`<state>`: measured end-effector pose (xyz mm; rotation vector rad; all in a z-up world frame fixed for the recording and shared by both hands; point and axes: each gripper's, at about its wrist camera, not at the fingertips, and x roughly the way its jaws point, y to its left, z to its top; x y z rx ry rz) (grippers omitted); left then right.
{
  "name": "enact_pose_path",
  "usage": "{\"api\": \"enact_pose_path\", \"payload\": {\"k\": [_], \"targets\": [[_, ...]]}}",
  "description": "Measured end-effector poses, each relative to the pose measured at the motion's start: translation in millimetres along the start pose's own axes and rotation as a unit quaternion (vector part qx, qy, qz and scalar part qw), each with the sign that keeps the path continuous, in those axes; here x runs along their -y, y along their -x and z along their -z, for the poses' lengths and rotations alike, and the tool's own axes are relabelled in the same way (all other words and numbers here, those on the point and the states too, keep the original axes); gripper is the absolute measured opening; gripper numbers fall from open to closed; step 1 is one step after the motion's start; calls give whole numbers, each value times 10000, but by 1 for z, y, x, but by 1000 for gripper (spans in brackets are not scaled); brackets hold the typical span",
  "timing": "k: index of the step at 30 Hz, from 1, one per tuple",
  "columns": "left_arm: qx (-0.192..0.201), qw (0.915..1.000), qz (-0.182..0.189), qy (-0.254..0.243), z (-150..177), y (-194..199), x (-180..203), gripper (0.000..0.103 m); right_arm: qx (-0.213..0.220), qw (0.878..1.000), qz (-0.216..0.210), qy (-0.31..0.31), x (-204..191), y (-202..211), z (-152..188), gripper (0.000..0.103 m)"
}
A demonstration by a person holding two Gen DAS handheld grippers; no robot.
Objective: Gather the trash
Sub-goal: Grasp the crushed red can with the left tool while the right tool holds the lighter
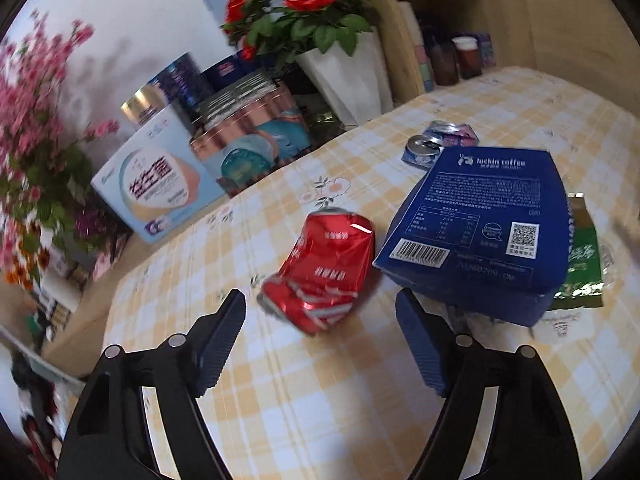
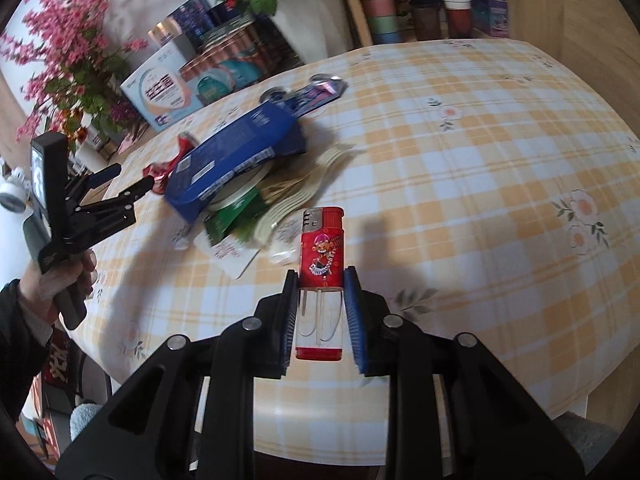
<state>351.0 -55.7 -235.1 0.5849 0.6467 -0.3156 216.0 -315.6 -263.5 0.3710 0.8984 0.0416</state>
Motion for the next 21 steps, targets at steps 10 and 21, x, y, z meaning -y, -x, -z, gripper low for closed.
{"api": "enact_pose_path", "payload": {"k": [10, 21], "targets": [[-261, 9893, -317, -1398, -14, -43, 26, 59, 74, 9998, 95, -187, 21, 3, -8, 26], [-440, 9973, 482, 328, -10, -28, -39, 7, 150, 9998, 8, -136, 15, 8, -13, 26]]}}
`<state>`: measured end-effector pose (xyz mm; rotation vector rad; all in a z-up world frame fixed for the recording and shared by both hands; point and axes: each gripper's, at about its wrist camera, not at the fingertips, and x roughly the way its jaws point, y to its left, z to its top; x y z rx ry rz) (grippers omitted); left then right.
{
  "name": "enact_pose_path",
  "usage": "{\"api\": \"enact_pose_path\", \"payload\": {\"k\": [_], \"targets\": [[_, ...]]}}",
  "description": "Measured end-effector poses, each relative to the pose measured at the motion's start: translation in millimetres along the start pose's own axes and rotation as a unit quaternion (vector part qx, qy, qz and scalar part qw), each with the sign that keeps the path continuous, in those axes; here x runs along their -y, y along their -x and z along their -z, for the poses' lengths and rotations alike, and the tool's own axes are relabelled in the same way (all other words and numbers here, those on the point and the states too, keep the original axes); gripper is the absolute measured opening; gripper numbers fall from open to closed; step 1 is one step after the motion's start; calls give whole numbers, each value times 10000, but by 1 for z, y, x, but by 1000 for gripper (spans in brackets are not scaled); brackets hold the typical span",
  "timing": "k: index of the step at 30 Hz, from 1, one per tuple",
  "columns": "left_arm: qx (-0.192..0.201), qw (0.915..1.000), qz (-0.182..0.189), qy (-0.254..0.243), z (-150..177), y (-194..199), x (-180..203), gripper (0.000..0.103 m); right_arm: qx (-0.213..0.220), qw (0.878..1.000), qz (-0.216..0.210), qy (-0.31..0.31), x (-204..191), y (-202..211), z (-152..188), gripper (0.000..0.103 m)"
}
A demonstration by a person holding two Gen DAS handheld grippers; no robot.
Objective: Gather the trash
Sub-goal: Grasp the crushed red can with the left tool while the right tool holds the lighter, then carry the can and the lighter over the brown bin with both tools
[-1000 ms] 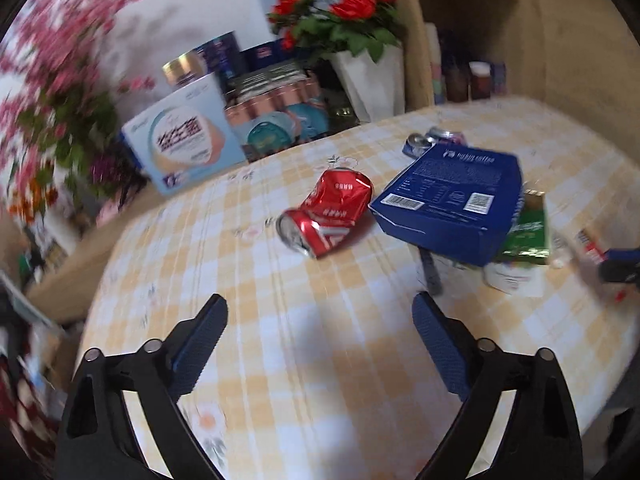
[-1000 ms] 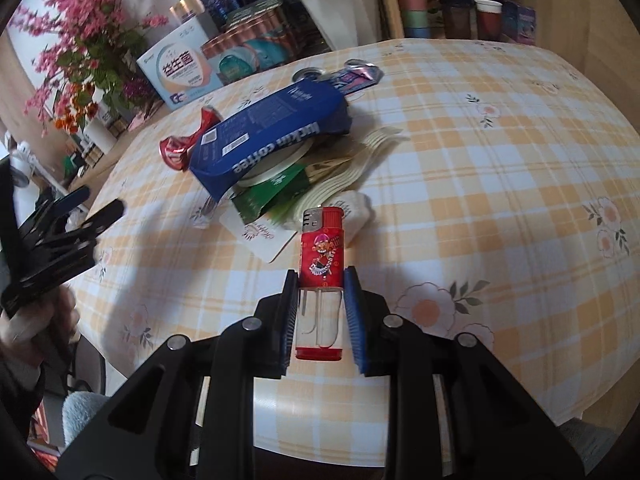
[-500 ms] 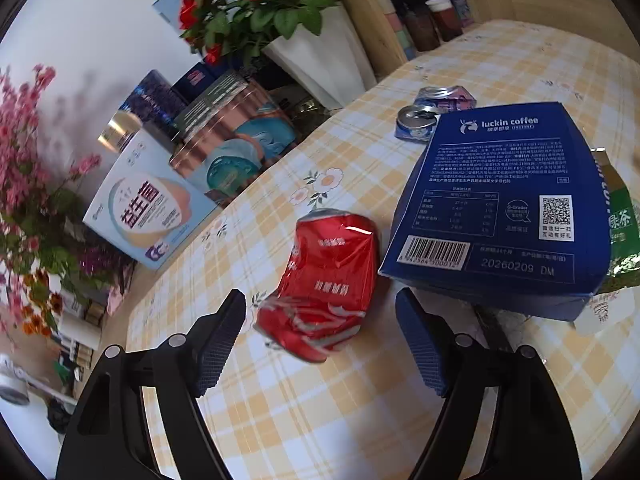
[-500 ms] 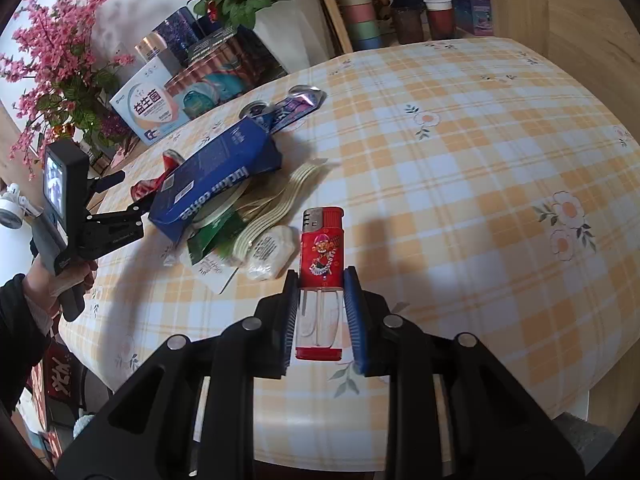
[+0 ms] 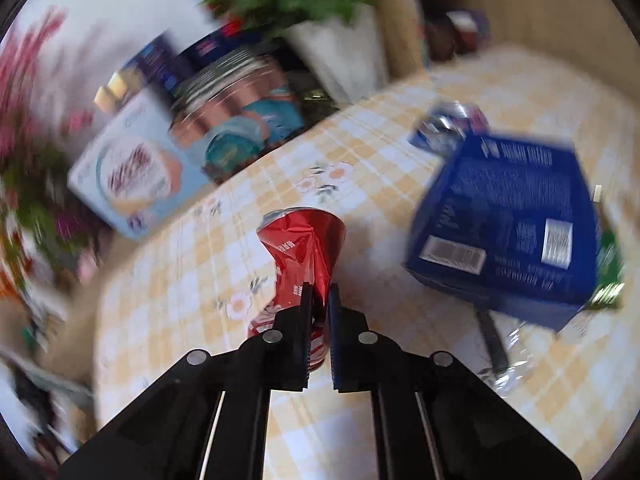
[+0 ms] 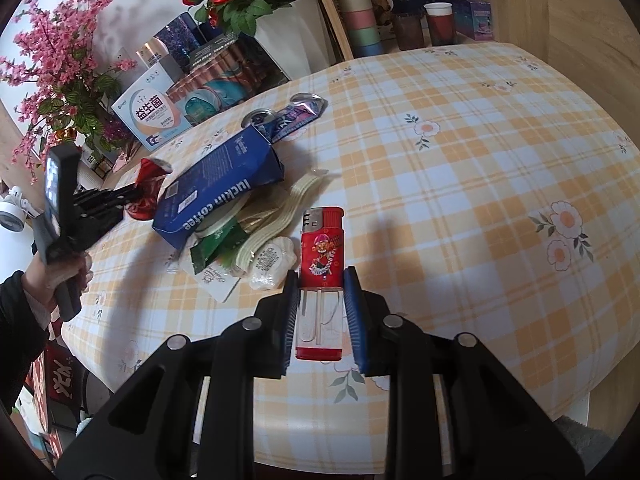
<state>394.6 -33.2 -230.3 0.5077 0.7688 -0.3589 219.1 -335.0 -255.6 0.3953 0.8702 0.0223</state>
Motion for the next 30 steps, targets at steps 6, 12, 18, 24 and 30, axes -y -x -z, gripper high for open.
{"api": "enact_pose_path", "payload": {"k": [6, 12, 18, 24, 30], "targets": [[30, 9896, 372, 1387, 23, 24, -58, 6, 78, 9999, -88, 95, -12, 9, -2, 26], [233, 9817, 626, 1785, 42, 68, -71, 6, 168, 9996, -161, 139, -22, 23, -1, 26], [669, 9687, 977, 2180, 61, 129, -66, 6, 316, 9988, -272, 248, -35, 44, 5, 26], [984, 9619, 1122, 2292, 84, 185, -42, 6, 424, 9977, -381, 357, -47, 63, 13, 26], [1151, 9555, 1052, 2504, 114, 238, -8, 6, 553, 9962, -483, 462, -56, 85, 23, 26]]}}
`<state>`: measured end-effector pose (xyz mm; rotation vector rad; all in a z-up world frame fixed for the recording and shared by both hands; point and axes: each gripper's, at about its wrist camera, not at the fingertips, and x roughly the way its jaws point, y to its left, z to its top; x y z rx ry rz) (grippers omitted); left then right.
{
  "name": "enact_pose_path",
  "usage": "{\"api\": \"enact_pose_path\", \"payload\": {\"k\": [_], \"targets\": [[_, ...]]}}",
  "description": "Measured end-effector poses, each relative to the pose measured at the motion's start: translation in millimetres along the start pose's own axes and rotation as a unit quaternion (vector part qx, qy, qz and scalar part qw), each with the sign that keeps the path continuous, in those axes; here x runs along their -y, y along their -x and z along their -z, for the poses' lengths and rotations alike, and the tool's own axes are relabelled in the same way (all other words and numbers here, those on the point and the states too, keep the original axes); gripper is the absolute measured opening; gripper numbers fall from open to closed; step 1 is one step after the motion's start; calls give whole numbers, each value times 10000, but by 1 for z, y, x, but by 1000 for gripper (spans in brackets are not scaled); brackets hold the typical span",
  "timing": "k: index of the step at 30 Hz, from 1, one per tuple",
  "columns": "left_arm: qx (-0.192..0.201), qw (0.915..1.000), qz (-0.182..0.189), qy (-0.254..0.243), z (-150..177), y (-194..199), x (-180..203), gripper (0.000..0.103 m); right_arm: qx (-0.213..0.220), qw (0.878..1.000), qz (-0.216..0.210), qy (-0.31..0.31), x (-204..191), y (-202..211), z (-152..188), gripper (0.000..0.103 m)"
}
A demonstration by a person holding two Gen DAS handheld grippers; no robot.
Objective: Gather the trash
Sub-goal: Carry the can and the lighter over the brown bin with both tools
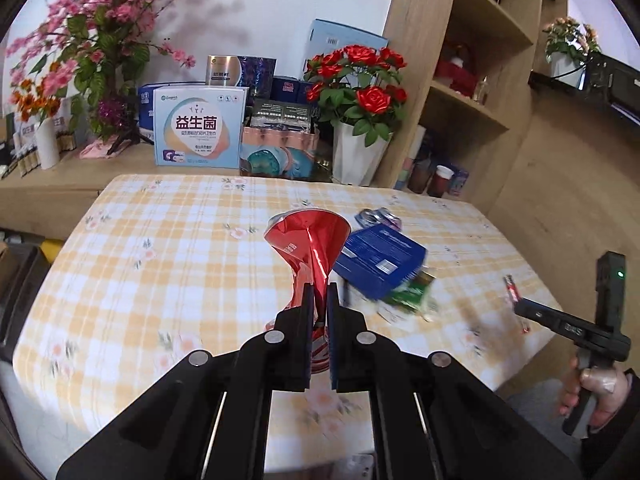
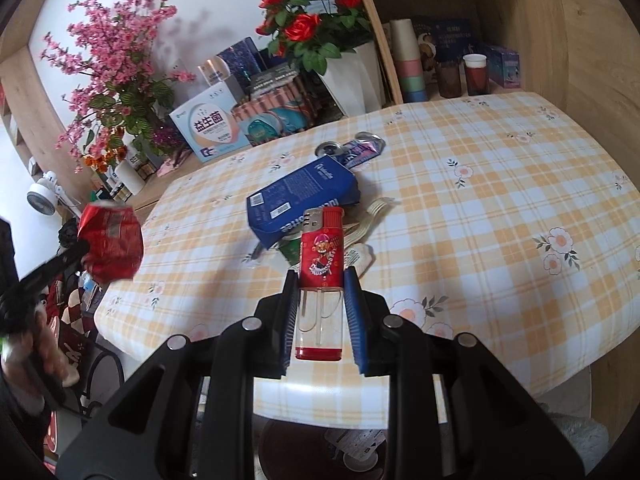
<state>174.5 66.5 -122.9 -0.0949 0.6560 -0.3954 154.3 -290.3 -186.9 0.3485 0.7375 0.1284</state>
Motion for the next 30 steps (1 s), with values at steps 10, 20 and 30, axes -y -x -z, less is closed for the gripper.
{"api": "enact_pose_path", "payload": {"k": [10, 20, 30], "targets": [[76, 9998, 125, 128, 68, 57, 54, 6, 184, 9996, -178, 154, -19, 30, 18, 26], [-173, 9994, 278, -143, 110, 78, 92, 6, 343, 9979, -429, 335, -36, 59, 46, 26], [-627, 9938, 680, -619, 130, 72, 124, 7, 501, 9975, -438, 226, -25, 78, 53, 26]]}}
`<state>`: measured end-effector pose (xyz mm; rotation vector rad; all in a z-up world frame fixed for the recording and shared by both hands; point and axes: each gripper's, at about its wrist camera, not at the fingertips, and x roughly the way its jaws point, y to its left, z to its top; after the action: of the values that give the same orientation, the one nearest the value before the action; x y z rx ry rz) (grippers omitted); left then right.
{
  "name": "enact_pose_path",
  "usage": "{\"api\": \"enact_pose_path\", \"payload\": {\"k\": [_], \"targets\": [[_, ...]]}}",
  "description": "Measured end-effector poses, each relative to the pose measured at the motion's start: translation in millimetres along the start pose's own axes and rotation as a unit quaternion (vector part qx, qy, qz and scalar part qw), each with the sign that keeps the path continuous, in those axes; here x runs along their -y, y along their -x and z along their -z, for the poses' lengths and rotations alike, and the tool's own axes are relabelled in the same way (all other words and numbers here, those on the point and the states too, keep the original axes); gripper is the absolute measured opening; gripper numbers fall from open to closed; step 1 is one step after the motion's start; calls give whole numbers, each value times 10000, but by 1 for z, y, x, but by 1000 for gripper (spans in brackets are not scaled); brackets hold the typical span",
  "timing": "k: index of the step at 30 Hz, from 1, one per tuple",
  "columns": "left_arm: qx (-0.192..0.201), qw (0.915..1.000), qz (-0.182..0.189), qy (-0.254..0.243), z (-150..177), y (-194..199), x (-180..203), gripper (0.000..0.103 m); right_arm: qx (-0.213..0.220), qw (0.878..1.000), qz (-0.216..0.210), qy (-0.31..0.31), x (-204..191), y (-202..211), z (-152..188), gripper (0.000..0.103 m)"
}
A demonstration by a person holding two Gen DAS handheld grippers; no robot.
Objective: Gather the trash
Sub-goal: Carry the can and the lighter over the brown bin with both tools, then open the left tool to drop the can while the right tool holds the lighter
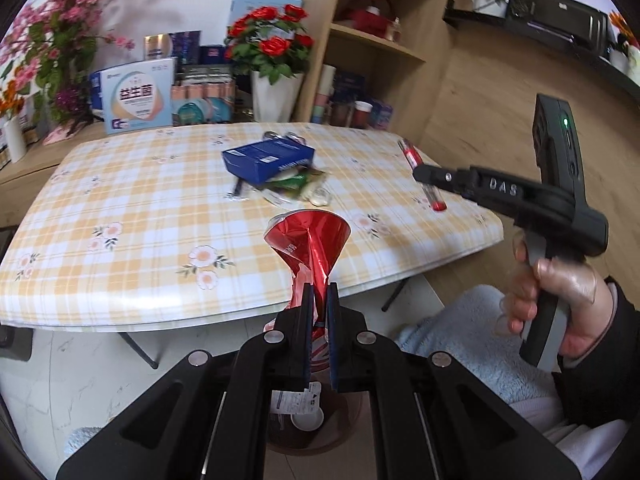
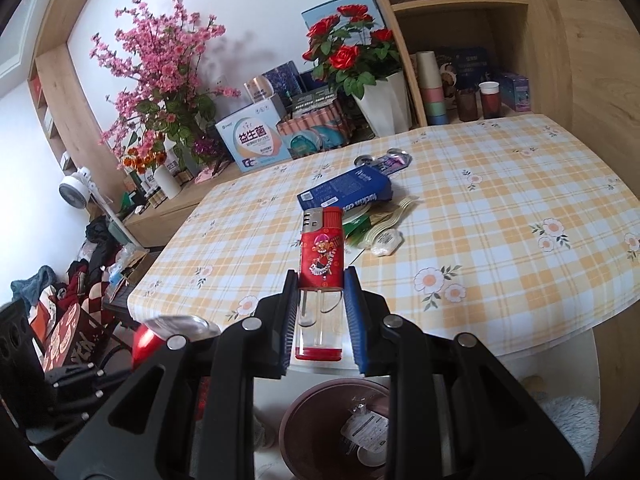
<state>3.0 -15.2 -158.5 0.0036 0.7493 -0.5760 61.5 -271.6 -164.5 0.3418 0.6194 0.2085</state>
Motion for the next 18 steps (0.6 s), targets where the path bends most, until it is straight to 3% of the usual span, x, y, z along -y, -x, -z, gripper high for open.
{"api": "enact_pose_path", "payload": {"k": [11, 12, 13, 15, 17, 18], "targets": [[-157, 9998, 130, -47, -2, -15, 5, 8, 45, 9998, 134, -131, 20, 5, -3, 26], [-140, 9998, 124, -75, -3, -15, 5, 16, 46, 9998, 140, -145, 21, 5, -3, 26], [-131, 9998, 126, -101, -4, -16, 5, 39, 45, 9998, 146, -147, 22, 4, -3, 26], [31, 9999, 76, -65, -6, -12, 4, 61, 33, 9998, 148, -134, 22, 3, -3, 26], [146, 9999, -25, -37, -9, -8, 1, 68, 21, 9998, 142, -115, 21, 3, -3, 26], [176, 9998, -112, -21, -11, -7, 0, 77, 13, 9999, 144, -88, 20, 2, -3, 26]]}}
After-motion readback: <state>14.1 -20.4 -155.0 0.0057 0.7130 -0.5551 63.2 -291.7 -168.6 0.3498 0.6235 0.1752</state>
